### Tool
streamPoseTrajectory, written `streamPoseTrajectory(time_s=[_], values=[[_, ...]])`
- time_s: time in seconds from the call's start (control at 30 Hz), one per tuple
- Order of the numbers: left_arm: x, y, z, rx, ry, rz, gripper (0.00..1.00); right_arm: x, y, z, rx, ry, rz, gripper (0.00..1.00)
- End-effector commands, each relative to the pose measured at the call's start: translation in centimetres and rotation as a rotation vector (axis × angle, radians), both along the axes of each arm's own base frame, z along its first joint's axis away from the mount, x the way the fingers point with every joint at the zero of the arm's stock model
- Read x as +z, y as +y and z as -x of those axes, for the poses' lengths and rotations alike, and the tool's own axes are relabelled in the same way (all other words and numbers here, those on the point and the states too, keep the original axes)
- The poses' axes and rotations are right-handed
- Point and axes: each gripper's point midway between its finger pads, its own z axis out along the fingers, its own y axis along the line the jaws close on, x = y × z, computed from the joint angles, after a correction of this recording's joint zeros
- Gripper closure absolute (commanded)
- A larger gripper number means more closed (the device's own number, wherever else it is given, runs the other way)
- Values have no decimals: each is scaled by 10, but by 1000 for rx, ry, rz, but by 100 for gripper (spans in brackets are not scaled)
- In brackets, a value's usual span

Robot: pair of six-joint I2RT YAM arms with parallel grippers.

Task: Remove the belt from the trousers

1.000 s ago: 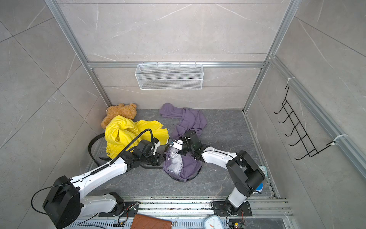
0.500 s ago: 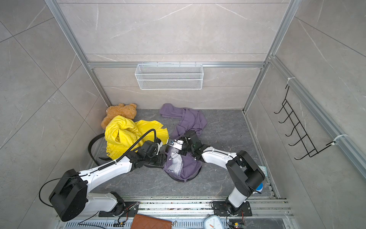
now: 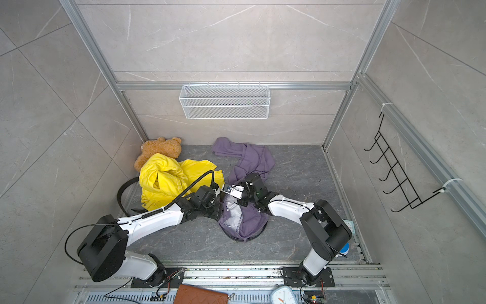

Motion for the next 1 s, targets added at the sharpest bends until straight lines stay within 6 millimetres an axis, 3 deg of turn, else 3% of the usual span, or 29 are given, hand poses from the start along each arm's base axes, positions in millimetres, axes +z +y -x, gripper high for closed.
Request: streamPoseTrajectory(time_s=[0.0,0.23,0.4,0.73,0.97], values=[[7,2,-25,61,-83,-24,44,8,7,12,33,44,-46,100],[-4,16,-33,119,-98,-75,53,-7,2,29,59,128,-8,100],[-1,34,-37,135,-128,-97,52,-12,-4,43,79,184,14,100],[4,37,-57,90,-211,-185,24,-7,0,58,129,249,8,100],[10,2,-60,-178,-305,-130,20,-3,4,69,192,317,4,100]])
